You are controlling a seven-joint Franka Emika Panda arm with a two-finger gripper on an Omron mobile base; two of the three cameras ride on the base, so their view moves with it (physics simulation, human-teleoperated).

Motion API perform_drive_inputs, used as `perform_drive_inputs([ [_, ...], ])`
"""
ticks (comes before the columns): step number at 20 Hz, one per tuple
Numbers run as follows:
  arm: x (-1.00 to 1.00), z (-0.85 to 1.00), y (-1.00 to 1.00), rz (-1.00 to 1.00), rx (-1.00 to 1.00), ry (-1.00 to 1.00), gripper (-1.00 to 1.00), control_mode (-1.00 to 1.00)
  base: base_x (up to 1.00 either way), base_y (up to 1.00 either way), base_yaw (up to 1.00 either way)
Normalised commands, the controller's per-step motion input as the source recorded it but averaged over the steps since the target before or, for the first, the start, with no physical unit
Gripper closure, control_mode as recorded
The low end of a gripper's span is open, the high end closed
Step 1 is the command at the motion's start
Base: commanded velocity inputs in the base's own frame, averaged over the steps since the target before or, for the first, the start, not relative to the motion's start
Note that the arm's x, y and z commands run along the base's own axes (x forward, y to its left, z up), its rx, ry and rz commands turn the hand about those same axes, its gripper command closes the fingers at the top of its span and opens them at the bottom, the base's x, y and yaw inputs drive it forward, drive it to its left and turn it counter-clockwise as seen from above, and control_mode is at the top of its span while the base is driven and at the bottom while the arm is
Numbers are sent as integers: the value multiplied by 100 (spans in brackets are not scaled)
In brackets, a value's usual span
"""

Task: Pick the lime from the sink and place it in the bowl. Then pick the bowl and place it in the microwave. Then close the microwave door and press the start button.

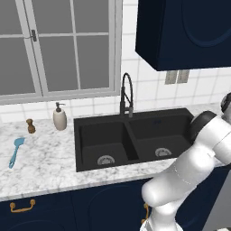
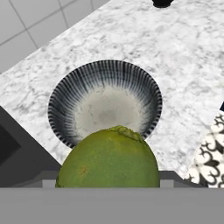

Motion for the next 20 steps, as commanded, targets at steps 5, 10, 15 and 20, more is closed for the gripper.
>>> perform_drive_inputs([
  [5, 21, -30, -25, 0, 3, 0, 100, -100, 0, 0, 0],
  [10, 29, -12, -31, 0, 6, 0, 100, -100, 0, 0, 0],
  [15, 24, 0, -46, 0, 11, 0, 100, -100, 0, 0, 0],
  [20, 12, 0, -27, 0, 9, 0, 100, -100, 0, 0, 0],
])
